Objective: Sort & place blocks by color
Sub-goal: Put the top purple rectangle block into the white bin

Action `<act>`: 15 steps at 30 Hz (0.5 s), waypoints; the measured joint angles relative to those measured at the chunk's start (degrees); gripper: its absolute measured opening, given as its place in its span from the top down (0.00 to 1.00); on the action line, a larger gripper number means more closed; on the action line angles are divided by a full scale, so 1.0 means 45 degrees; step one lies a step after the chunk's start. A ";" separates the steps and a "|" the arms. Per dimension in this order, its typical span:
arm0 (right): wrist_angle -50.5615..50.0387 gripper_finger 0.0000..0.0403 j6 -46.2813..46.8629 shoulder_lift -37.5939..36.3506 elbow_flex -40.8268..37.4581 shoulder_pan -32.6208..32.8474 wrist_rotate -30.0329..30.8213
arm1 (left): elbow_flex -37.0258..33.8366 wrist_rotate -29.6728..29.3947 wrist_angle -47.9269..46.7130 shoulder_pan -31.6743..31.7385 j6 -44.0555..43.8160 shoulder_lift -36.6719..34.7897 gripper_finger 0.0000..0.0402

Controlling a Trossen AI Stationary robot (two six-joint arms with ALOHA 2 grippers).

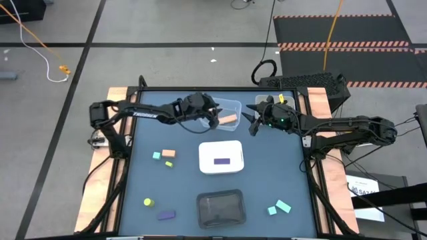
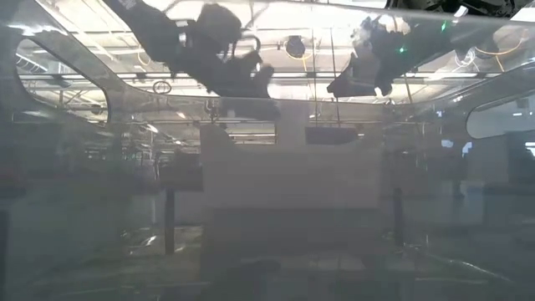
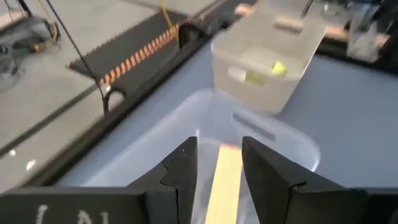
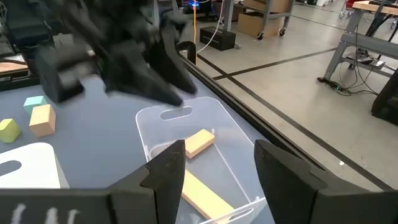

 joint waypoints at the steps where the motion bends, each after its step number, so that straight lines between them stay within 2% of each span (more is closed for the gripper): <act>1: 0.0000 0.55 0.0000 0.0000 0.0000 0.0000 0.0000 | 0.0013 0.0000 -0.0450 0.0000 0.0118 -0.0362 0.66; 5: -0.0100 0.55 0.0000 0.0000 0.0000 0.0000 -0.0001 | 0.0013 -0.0249 -0.3428 0.0003 0.0970 -0.1986 0.63; 9: -0.0168 0.55 -0.0096 0.0000 0.0000 -0.0005 -0.0001 | 0.0022 -0.1475 -0.7217 0.0200 0.1399 -0.3313 0.62; 15: -0.0160 0.55 -0.0389 0.0000 0.0000 -0.0005 0.0010 | 0.0003 -0.1865 -1.2447 0.1212 0.0727 -0.3536 0.62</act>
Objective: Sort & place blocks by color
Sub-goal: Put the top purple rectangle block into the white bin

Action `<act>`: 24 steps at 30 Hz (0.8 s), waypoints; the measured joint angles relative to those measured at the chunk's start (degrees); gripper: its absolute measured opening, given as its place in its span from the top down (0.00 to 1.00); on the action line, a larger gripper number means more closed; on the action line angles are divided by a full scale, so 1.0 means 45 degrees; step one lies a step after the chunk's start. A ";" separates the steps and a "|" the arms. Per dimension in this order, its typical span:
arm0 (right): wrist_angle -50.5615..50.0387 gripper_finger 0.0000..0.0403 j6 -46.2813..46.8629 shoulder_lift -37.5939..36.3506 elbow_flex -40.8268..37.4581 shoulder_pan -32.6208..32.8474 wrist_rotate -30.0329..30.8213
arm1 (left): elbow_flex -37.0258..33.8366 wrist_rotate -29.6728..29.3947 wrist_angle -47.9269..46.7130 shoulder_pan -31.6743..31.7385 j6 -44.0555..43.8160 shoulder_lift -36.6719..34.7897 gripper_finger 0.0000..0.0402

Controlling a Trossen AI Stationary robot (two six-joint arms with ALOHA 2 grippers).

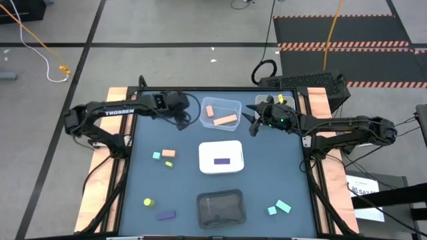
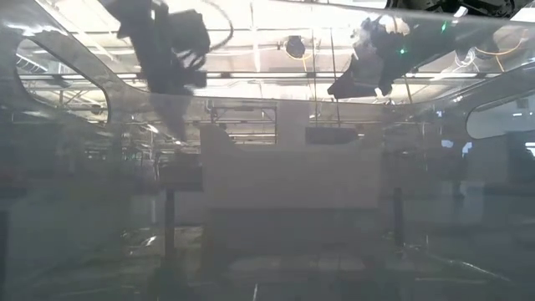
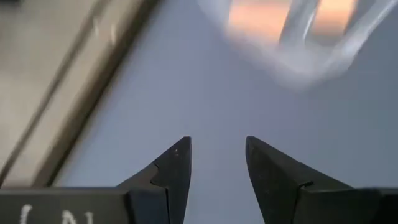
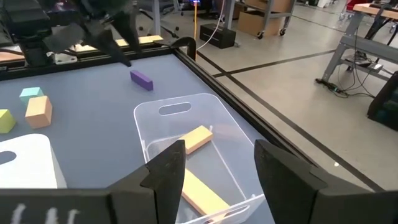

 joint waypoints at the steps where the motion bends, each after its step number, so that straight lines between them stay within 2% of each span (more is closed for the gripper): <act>1: 0.0000 0.55 0.0000 0.0000 0.0000 -0.0004 0.0000 | 0.0000 -0.0003 -0.0548 0.0190 -0.0038 0.0099 0.62; 4: 0.0005 0.55 0.0000 0.0000 0.0000 -0.0005 0.0000 | -0.0017 -0.0004 -0.1526 0.0815 -0.0063 0.0466 0.62; 7: -0.0016 0.55 0.0000 0.0000 0.0000 -0.0005 0.0000 | 0.0004 0.0043 -0.1586 0.1497 -0.0047 0.0615 0.62; 13: -0.0157 0.55 0.0062 0.0000 0.0000 -0.0005 -0.0005 | -0.0010 0.1091 -0.1790 0.2817 0.0449 0.1015 0.62; 24: -0.0369 0.55 0.0092 0.0000 0.0000 0.0000 -0.0005 | -0.0005 0.1382 -0.1707 0.3707 0.1359 0.2131 0.62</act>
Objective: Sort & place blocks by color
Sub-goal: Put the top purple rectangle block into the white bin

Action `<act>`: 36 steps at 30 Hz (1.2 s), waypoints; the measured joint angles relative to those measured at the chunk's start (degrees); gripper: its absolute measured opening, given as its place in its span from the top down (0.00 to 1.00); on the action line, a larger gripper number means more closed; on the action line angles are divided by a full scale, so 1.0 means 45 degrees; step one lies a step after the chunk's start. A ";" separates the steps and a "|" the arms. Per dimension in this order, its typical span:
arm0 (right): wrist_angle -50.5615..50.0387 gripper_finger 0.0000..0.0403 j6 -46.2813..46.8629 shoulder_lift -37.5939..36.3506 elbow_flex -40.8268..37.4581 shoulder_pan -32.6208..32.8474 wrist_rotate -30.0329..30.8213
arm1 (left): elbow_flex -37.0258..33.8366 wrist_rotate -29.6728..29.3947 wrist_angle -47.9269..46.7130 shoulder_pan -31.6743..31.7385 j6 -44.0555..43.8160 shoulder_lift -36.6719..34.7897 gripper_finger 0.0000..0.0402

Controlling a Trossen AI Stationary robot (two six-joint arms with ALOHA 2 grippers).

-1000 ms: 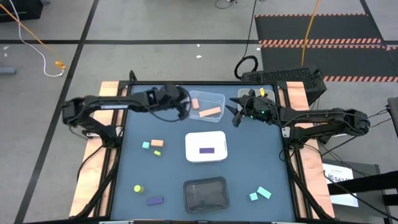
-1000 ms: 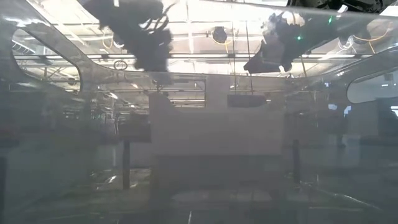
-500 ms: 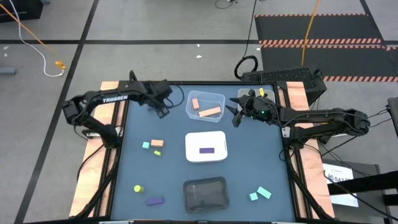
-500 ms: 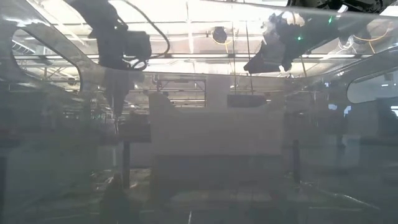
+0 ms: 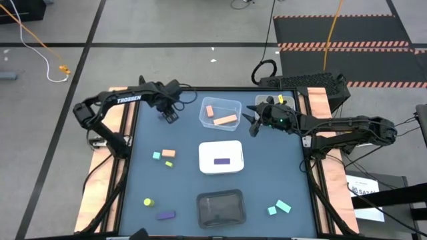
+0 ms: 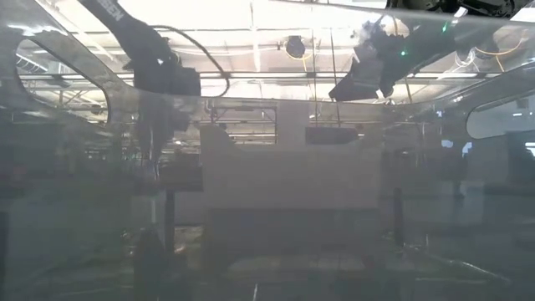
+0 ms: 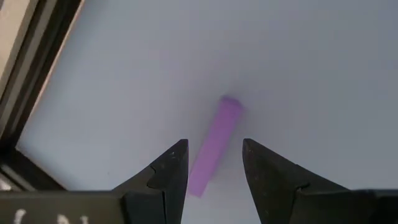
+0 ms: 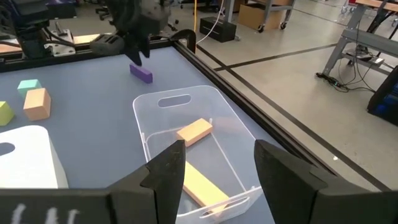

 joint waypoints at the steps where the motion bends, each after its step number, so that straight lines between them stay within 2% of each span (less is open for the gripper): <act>1: -0.0005 0.55 -0.0002 0.0000 0.0000 0.0000 -0.0003 | 0.0000 0.0011 -0.0006 0.0035 0.0074 0.0158 0.62; 15: 0.0000 0.55 0.0000 0.0000 0.0000 0.0000 0.0000 | 0.0034 0.0283 0.0083 0.0190 0.0640 0.2250 0.62; 19: 0.0005 0.55 0.0005 0.0000 0.0000 0.0000 -0.0005 | 0.0037 0.0334 0.0165 0.0186 0.0226 0.2321 0.70; 22: 0.0005 0.55 0.0005 0.0000 0.0000 0.0000 -0.0002 | -0.0013 0.0382 0.0226 0.0168 -0.0098 0.2139 0.85; 30: 0.0005 0.55 0.0005 0.0000 0.0000 0.0000 -0.0005 | -0.0019 0.0404 0.1245 -0.0123 -0.1596 0.0623 0.86; 36: 0.0063 0.55 0.0005 -0.0005 0.0000 0.0000 -0.0005 | -0.0006 0.1829 0.3605 -0.1596 -0.2057 -0.1415 0.86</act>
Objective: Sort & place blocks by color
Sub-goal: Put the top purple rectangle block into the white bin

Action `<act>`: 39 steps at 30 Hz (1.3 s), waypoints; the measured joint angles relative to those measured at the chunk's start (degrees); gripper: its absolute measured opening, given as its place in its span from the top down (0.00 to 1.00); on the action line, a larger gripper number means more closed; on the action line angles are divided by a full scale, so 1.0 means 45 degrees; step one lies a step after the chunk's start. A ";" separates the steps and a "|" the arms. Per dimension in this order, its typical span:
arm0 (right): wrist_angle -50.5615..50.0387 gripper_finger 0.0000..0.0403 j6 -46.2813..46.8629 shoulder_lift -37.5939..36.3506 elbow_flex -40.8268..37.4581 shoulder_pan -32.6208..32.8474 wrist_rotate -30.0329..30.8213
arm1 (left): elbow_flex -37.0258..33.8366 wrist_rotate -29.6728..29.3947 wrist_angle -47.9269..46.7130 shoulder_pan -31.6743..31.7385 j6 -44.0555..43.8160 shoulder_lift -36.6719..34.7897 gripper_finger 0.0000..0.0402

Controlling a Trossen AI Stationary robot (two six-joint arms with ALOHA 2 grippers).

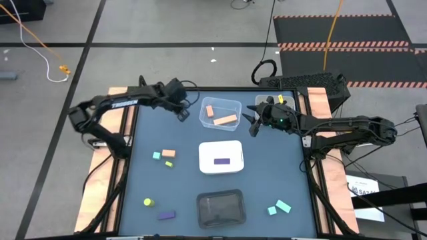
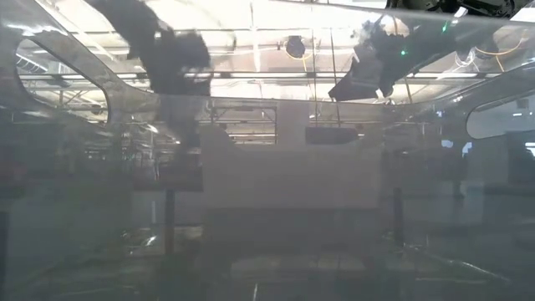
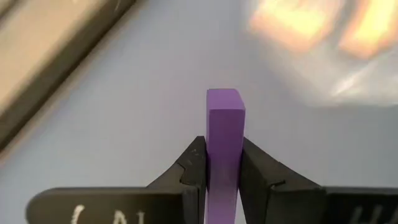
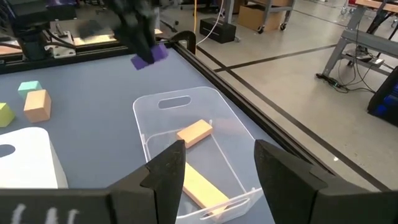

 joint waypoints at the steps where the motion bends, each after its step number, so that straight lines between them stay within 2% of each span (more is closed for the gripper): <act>1: 0.0029 0.55 0.0000 0.0000 0.0000 0.0000 0.0000 | 0.0001 0.0123 0.0483 -0.0349 -0.0017 -0.0336 0.86; 7: 0.1269 0.55 0.0000 0.0339 0.0010 -0.0001 -0.0294 | 0.0006 0.0235 0.4479 -0.2737 0.0262 -0.1606 0.86; 14: 0.3972 0.55 0.0017 0.1529 0.0010 0.0070 -0.2764 | 0.0025 -0.0287 0.9193 -0.4914 0.0977 -0.1123 0.86; 17: 0.5598 0.55 -0.0007 0.2189 0.0010 0.0395 -0.3010 | -0.0014 -0.0458 0.9594 -0.5586 0.1020 -0.0971 0.86; 22: 0.7557 0.54 -0.0712 0.3092 0.0010 0.1222 -0.3045 | 0.0001 -0.2005 0.9976 -0.6550 0.0996 -0.0658 0.86; 27: 0.8986 0.51 -0.1015 0.3711 0.0010 0.1845 -0.3027 | 0.0001 -0.2250 1.0740 -0.7255 0.0750 0.0009 0.86; 33: 0.9462 0.48 -0.0888 0.3988 -0.0044 0.2296 -0.2942 | 0.0001 -0.2581 1.1653 -0.7624 0.0718 0.0500 0.86; 39: 0.9540 0.52 0.0033 0.3993 -0.0039 0.2487 -0.3302 | -0.0003 -0.2627 1.1969 -0.7802 0.0727 0.0522 0.86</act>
